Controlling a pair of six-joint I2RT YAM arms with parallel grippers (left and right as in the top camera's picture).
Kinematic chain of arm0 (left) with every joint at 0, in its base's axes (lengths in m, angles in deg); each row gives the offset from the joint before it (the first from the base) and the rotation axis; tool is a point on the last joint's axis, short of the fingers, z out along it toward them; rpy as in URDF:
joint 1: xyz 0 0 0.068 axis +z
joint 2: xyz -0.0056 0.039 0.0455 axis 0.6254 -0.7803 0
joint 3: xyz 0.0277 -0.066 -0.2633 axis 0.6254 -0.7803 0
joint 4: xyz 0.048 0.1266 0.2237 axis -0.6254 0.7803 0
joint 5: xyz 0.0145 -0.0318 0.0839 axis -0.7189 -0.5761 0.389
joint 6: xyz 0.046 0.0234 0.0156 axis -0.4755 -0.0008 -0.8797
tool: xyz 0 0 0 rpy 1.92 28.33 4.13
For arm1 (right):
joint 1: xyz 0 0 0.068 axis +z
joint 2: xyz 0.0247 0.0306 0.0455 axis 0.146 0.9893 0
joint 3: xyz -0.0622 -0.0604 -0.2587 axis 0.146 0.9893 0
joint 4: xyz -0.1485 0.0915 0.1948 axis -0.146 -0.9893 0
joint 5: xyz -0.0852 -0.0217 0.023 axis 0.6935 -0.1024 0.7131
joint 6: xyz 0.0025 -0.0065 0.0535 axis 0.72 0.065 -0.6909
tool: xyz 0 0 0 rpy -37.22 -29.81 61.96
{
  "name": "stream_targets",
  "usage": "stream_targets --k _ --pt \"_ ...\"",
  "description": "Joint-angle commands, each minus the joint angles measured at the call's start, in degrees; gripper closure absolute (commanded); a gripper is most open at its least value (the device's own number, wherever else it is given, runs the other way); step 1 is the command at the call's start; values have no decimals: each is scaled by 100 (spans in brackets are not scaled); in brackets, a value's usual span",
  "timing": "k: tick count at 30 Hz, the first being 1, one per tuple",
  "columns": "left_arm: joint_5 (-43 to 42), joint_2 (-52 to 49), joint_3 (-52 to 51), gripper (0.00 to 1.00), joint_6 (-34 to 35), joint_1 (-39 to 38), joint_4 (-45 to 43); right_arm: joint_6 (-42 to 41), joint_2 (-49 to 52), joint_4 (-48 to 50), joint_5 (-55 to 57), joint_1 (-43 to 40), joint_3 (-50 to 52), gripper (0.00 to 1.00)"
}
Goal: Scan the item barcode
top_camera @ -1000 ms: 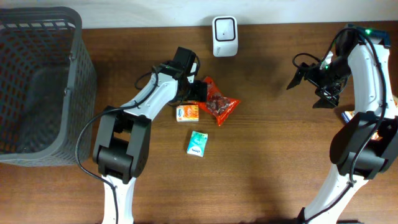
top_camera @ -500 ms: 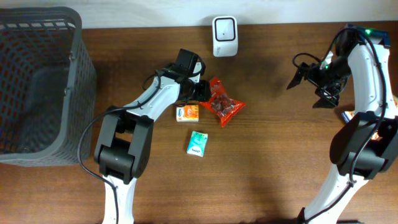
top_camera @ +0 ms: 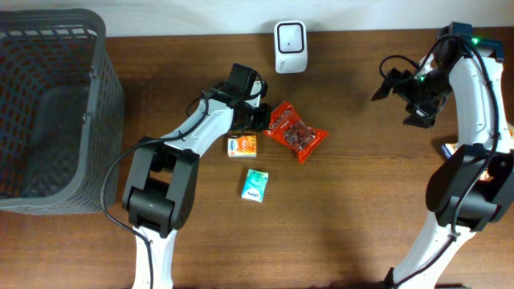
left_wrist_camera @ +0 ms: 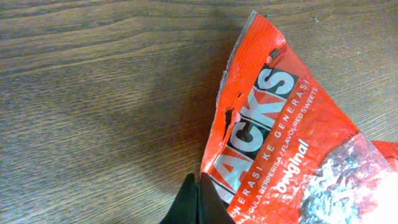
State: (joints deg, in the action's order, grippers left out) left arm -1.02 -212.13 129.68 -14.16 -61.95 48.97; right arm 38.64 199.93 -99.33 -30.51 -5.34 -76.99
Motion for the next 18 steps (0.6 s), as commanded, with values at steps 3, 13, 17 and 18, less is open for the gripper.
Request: stream_targets --k 3,13,17,18 --pt "-81 225 61 100 -31 175 9 348 -76 -485 -319 -17 -57 3" --pt "1714 1762 66 100 -605 223 667 1397 -586 -726 -367 590 -61 16" --pt "2223 2146 66 100 -1222 170 872 1394 -844 -726 -365 623 -63 16" --pt "2479 2225 66 100 -1425 129 883 1394 -933 -726 -341 623 -63 16"
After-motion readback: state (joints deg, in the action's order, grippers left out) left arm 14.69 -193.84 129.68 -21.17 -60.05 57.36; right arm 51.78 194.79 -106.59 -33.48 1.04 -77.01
